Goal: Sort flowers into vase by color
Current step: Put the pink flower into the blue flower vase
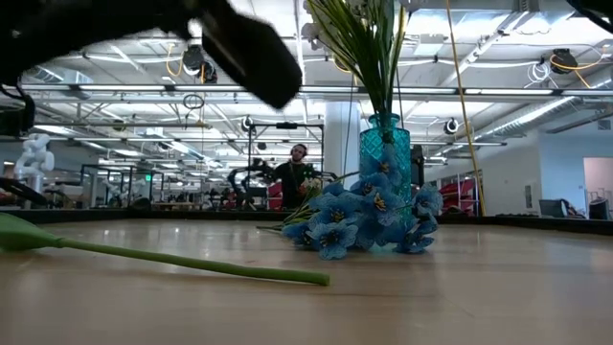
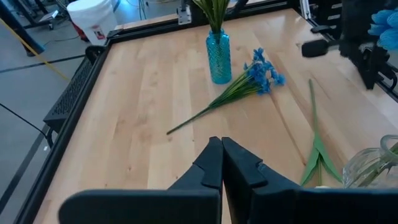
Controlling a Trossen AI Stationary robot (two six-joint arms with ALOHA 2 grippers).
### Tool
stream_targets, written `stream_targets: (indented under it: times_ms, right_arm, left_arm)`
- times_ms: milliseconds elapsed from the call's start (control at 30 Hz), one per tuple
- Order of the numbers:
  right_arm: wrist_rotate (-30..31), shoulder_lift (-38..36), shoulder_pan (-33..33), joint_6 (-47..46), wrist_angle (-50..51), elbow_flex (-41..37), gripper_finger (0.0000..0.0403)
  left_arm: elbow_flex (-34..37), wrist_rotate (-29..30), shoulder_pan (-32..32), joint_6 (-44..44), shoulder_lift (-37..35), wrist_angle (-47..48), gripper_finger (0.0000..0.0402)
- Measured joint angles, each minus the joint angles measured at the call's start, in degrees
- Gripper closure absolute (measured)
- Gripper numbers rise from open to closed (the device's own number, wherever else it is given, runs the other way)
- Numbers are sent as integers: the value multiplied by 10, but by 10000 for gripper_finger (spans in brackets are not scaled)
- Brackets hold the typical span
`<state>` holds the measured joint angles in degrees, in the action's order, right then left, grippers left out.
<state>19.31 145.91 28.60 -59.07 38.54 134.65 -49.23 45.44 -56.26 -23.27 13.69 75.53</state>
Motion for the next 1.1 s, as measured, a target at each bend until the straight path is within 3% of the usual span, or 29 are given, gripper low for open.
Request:
stream_targets:
  times_ms: [200,367,900,1100]
  right_arm:
    - [9,4,-15,9,6,0,403]
    - [60,8,-30,69,1,0,396]
    - [42,62,-42,134,-2,-1,263]
    - [48,74,-44,121,12,0,249]
  left_arm:
    - [0,-2,0,2,0,0,396]
    - [0,-2,0,28,0,0,395]
    - [0,-2,0,27,1,-1,395]
    - [0,-2,0,26,0,-1,395]
